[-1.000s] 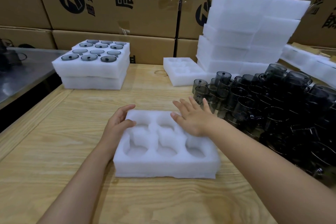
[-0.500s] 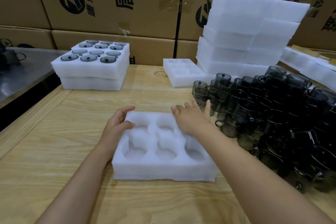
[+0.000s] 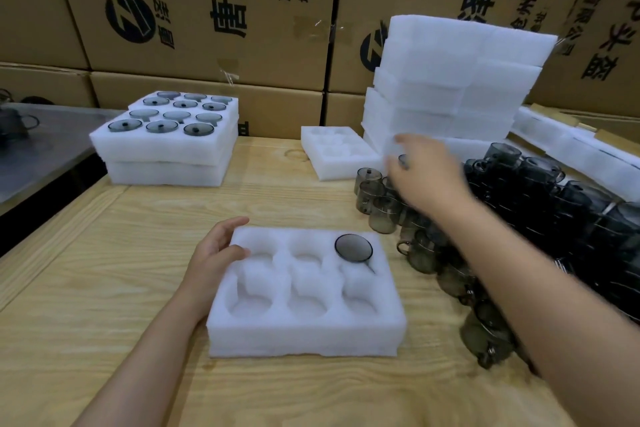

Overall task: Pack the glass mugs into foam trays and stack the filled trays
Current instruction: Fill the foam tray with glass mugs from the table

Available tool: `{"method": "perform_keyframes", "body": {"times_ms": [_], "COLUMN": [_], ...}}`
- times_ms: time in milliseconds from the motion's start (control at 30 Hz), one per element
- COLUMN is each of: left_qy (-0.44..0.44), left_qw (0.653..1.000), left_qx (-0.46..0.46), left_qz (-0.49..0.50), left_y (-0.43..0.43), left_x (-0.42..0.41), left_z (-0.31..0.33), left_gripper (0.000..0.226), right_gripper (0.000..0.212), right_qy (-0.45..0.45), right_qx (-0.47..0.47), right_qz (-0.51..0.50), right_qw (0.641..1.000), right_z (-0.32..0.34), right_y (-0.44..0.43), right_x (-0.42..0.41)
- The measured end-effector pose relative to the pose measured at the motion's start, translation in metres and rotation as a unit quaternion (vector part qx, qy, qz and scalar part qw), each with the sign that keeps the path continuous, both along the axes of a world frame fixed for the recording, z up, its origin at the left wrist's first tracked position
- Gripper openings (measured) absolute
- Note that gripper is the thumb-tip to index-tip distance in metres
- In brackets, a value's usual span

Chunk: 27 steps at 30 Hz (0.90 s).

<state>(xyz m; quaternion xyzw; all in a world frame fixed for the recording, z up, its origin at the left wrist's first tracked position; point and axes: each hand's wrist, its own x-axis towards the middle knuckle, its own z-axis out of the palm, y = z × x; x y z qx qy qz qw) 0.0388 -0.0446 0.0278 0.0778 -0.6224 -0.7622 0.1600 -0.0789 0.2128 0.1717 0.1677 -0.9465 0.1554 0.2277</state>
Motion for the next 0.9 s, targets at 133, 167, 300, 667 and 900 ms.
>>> {"method": "perform_keyframes", "body": {"times_ms": [133, 167, 300, 667, 900], "left_qy": [0.003, 0.004, 0.005, 0.009, 0.009], "left_qw": [1.0, 1.0, 1.0, 1.0, 1.0], "left_qx": [-0.003, -0.003, 0.0, -0.005, 0.0], "left_qz": [-0.001, -0.001, -0.001, 0.002, 0.002], "left_y": [-0.002, -0.003, -0.004, -0.002, -0.001], "left_x": [-0.002, -0.003, -0.004, -0.004, -0.002], "left_z": [-0.002, -0.003, -0.005, -0.003, -0.002], "left_gripper": [0.053, 0.053, 0.051, 0.051, 0.05], "right_gripper": [0.039, 0.039, 0.049, 0.027, 0.028], "right_qy": [-0.074, -0.098, -0.179, -0.194, -0.141], "right_qx": [0.116, 0.143, 0.201, 0.2, 0.15], "right_qz": [-0.227, -0.258, -0.277, -0.219, -0.231], "right_qw": [0.964, 0.951, 0.922, 0.935, 0.951], "right_z": [0.046, 0.047, 0.036, 0.015, 0.012], "right_y": [0.069, 0.084, 0.125, 0.14, 0.137], "right_x": [-0.043, -0.05, -0.07, -0.078, -0.067]}}
